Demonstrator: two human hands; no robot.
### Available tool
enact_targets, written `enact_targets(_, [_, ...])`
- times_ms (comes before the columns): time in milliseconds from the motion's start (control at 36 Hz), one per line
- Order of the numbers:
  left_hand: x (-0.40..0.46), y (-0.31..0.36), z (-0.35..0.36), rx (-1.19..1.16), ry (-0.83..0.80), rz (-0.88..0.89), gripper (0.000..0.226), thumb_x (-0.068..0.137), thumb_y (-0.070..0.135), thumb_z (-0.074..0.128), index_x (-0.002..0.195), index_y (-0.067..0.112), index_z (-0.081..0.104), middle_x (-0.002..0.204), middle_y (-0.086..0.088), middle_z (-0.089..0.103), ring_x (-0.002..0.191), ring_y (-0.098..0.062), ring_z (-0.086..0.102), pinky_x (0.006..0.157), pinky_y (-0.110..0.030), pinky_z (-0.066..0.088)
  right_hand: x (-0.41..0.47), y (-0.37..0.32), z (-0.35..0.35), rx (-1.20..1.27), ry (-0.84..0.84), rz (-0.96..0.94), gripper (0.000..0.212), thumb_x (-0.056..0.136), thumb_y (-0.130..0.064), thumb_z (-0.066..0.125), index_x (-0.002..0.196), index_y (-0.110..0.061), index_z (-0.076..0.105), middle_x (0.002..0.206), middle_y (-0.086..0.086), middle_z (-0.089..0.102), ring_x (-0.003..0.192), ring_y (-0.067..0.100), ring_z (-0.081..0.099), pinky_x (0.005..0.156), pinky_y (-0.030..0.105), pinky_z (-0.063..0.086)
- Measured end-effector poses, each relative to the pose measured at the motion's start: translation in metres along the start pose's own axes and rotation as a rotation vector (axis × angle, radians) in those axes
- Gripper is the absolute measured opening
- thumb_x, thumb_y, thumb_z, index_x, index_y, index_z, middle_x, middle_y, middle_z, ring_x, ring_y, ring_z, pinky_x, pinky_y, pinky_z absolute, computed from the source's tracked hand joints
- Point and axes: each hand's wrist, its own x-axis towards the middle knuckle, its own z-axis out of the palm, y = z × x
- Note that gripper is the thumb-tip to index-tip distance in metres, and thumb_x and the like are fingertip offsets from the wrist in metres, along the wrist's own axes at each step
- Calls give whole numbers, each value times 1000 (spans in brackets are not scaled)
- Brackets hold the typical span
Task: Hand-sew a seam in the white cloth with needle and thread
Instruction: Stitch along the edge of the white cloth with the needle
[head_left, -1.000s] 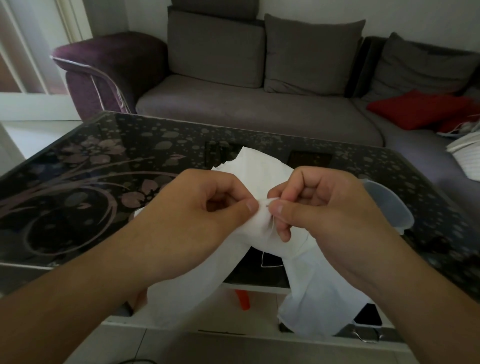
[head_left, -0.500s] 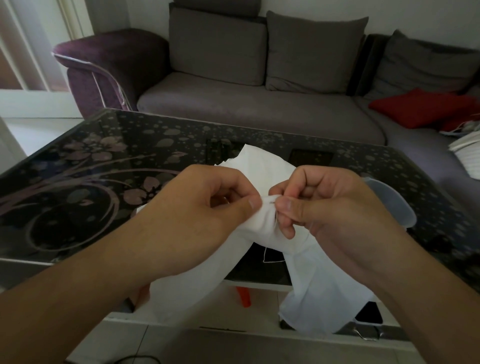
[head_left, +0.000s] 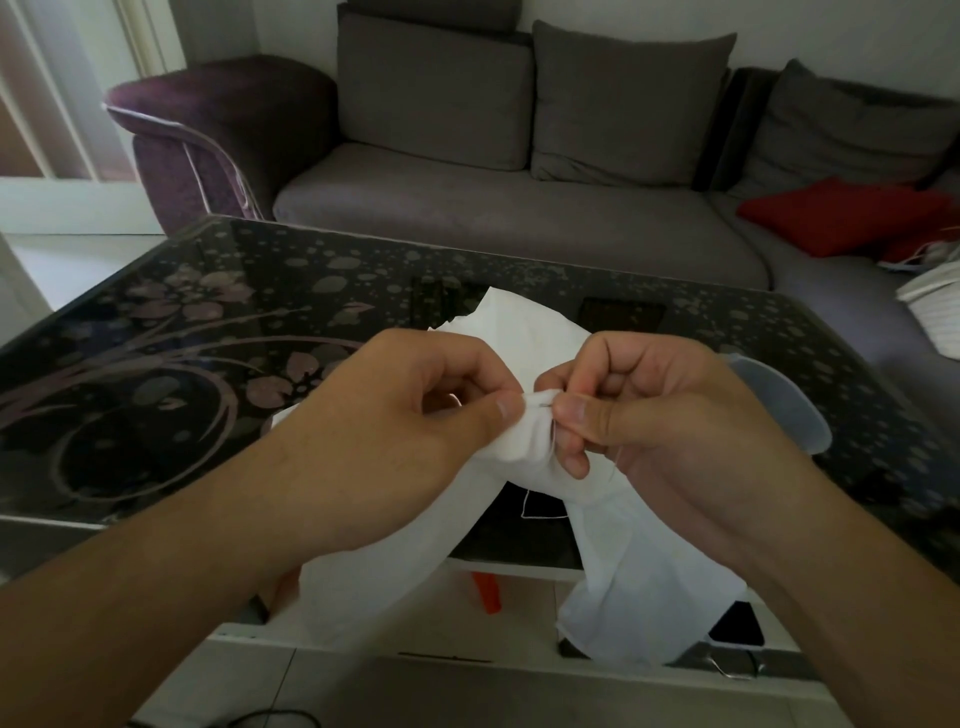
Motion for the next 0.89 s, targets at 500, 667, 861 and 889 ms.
enact_targets(500, [-1, -1, 1, -59, -59, 30, 13, 97, 31, 64, 93, 34, 76, 85, 19, 73, 83, -2, 68, 72, -9, 47, 5, 10, 0, 138, -127, -13, 16, 79, 3, 65, 70, -9, 69, 84, 15, 68, 61, 21, 58, 57, 27, 51])
enact_targets(667, [-1, -2, 1, -75, -82, 32, 13, 97, 30, 64, 93, 34, 77, 87, 19, 74, 85, -2, 70, 74, -10, 49, 5, 11, -2, 146, -154, -24, 13, 80, 3, 66, 72, -7, 69, 85, 15, 67, 62, 22, 57, 57, 27, 51])
enact_targets(861, [-1, -4, 0, -183, -110, -2, 14, 97, 28, 66, 91, 29, 79, 90, 7, 78, 86, -10, 72, 79, -21, 52, 4, 12, -3, 63, -108, -19, 9, 79, -2, 79, 75, -8, 74, 92, 12, 70, 69, 24, 59, 60, 26, 51])
enact_targets(889, [-1, -4, 0, -204, -117, -8, 14, 97, 28, 67, 91, 29, 80, 91, 6, 78, 87, -12, 73, 80, -24, 52, 3, 11, -3, 42, -99, -14, 8, 78, -5, 80, 76, -10, 75, 96, 11, 71, 70, 24, 60, 62, 26, 52])
